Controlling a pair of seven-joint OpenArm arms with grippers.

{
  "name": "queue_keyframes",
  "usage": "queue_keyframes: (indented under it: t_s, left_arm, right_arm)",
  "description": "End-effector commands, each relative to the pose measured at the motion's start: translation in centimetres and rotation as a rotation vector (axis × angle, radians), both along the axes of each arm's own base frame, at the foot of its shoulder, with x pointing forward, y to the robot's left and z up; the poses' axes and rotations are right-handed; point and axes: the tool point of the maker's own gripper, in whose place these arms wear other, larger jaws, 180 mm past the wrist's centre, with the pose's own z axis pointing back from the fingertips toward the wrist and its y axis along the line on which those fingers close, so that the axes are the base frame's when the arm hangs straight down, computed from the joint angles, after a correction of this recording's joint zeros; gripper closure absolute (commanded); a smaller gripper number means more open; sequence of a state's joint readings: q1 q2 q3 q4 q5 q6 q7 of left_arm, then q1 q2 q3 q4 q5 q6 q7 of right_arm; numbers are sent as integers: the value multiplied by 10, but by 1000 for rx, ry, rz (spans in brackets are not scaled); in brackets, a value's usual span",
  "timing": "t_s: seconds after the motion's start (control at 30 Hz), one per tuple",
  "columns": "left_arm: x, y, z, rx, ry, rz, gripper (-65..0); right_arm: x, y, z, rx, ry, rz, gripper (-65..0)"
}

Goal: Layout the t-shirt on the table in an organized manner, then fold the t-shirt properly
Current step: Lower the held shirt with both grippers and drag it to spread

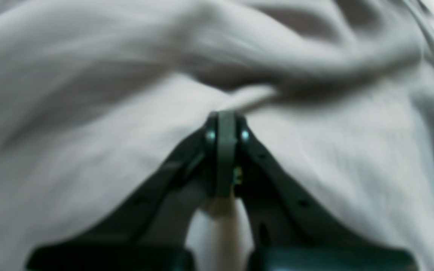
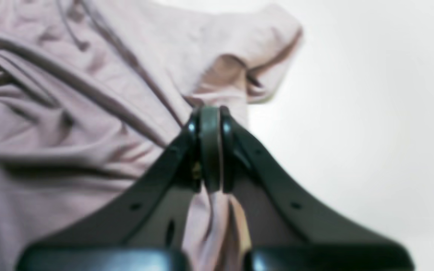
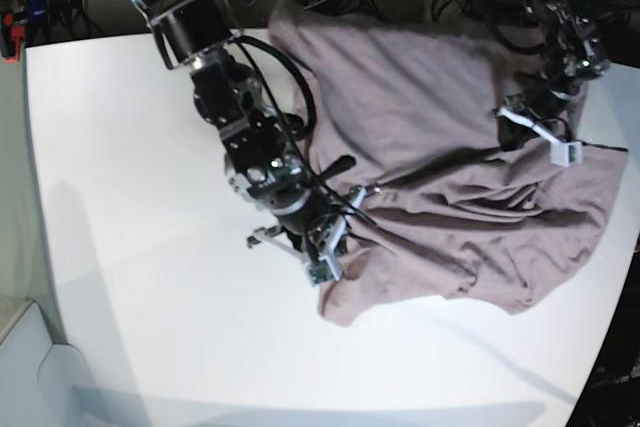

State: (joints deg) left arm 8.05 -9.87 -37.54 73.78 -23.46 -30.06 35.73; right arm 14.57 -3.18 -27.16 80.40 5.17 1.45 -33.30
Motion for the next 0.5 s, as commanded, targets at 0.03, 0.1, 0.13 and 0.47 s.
queue_keyframes:
  t_s: [0.03, 0.1, 0.13, 0.47]
  left_arm:
    - [-17, 45, -4, 103, 119, 53, -1]
    - [-8, 66, 9, 130, 92, 81, -1]
    - [-4, 73, 15, 145, 82, 84, -1]
    - [11, 78, 31, 167, 39, 79, -1]
  right_arm:
    - [8, 11, 18, 35, -45, 7, 0]
    - [7, 13, 13, 34, -30, 7, 0]
    - [6, 19, 13, 45, -26, 12, 0]
    - [9, 38, -18, 35, 74, 23, 0]
